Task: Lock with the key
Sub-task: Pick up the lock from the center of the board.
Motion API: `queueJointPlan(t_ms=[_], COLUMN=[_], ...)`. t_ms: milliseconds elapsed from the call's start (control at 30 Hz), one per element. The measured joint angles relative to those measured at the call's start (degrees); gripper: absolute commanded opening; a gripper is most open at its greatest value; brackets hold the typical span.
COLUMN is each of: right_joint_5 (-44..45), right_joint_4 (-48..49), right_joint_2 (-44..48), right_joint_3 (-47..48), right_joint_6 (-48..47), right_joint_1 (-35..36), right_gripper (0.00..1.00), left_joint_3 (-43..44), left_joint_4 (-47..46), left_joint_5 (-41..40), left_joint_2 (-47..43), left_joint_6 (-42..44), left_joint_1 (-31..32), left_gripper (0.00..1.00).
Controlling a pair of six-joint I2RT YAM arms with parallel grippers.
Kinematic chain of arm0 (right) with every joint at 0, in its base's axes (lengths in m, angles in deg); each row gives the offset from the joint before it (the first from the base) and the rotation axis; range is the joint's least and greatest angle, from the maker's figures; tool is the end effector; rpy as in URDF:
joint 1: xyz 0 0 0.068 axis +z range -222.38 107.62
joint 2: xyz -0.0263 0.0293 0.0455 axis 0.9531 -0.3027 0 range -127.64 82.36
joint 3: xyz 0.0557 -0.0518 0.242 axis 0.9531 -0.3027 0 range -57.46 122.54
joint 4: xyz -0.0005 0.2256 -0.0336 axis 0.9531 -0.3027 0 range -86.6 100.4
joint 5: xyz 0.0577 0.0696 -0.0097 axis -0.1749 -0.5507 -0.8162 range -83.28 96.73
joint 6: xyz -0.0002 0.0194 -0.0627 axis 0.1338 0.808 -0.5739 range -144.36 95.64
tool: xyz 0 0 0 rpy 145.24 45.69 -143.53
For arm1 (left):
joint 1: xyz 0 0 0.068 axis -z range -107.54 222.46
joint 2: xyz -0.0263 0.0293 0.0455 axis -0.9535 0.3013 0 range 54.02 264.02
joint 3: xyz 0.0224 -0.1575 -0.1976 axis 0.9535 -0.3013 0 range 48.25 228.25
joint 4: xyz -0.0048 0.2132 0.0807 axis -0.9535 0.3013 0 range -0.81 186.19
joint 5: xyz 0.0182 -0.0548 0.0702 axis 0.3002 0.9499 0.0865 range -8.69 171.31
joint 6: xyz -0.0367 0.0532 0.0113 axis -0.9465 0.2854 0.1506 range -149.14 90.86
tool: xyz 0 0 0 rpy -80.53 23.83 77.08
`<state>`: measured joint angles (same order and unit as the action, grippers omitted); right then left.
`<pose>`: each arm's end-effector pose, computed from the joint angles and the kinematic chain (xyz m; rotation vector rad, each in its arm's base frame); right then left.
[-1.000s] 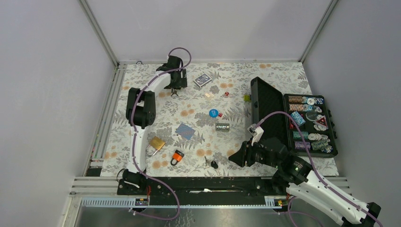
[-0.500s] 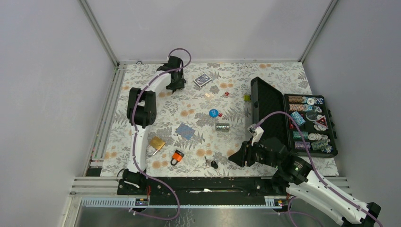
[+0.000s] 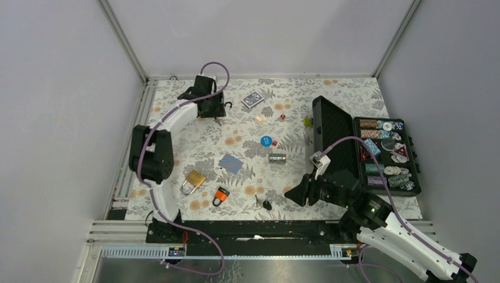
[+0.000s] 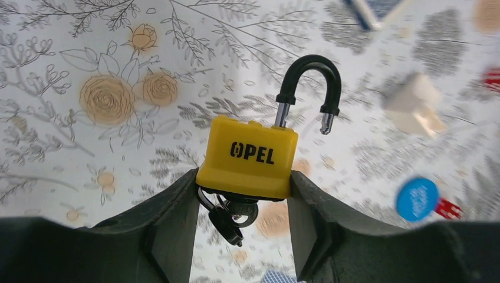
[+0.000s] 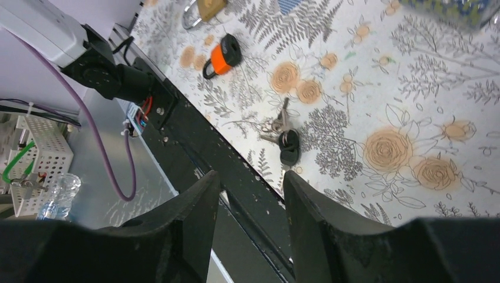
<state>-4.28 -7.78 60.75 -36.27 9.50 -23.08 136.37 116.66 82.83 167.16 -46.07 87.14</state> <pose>0.0711 0.0978 0.2221 -0.4182 2.0236 1.1315 0.3935 -0.1045 0.2044 -0.0380 2.5056 -0.2637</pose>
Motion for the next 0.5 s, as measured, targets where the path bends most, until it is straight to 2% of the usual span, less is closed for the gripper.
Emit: queueJointPlan(t_ms=[133,233,300,500], right_joint_5=[0.0,0.0,0.0,0.1], right_joint_4=[0.0,0.0,0.0,-0.5], right_joint_2=[-0.9,-2.2,-3.3,-7.6], right_joint_3=[4.0,7.7,10.9,19.9], right_joint_6=[-1.6,-2.5,-2.8,-2.8], right_joint_1=[0.0,0.0,0.0,0.0], right_gripper=[0.53,0.54,0.54,0.58], left_joint_3=[-9.3,-17.2,-22.1,-34.2], left_joint_4=[-4.3,-8.0,-9.7,-12.6], left_joint_5=[3.1,5.6,7.5,11.0], left_joint_2=[-12.4,-22.3,-28.4,-45.0], left_joint_6=[0.0,0.3,0.5,0.6], left_joint_1=[1.3,4.6,8.3,25.6], left_gripper=[0.00,0.00,0.00,0.00])
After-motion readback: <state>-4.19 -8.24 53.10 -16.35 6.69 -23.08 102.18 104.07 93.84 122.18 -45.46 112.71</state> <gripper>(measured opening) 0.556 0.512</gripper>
